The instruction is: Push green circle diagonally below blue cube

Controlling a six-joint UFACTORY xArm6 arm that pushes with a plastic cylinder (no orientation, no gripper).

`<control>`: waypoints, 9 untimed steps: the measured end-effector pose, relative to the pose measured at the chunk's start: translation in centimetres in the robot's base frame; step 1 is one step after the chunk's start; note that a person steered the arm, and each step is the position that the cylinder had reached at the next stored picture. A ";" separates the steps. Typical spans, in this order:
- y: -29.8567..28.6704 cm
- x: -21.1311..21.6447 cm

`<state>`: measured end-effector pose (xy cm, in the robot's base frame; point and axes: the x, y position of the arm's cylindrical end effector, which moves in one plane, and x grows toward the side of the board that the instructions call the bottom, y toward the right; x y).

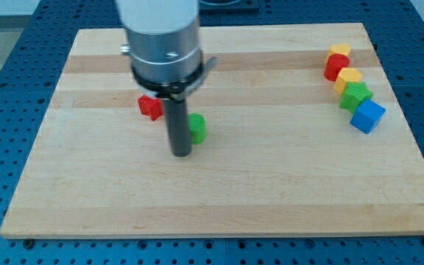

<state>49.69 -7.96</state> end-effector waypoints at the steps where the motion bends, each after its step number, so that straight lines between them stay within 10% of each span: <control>1: -4.4 -1.6; 3: -0.1 -4.4; 5: 17.2 -0.4; 9: 23.4 -0.9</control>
<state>48.75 15.48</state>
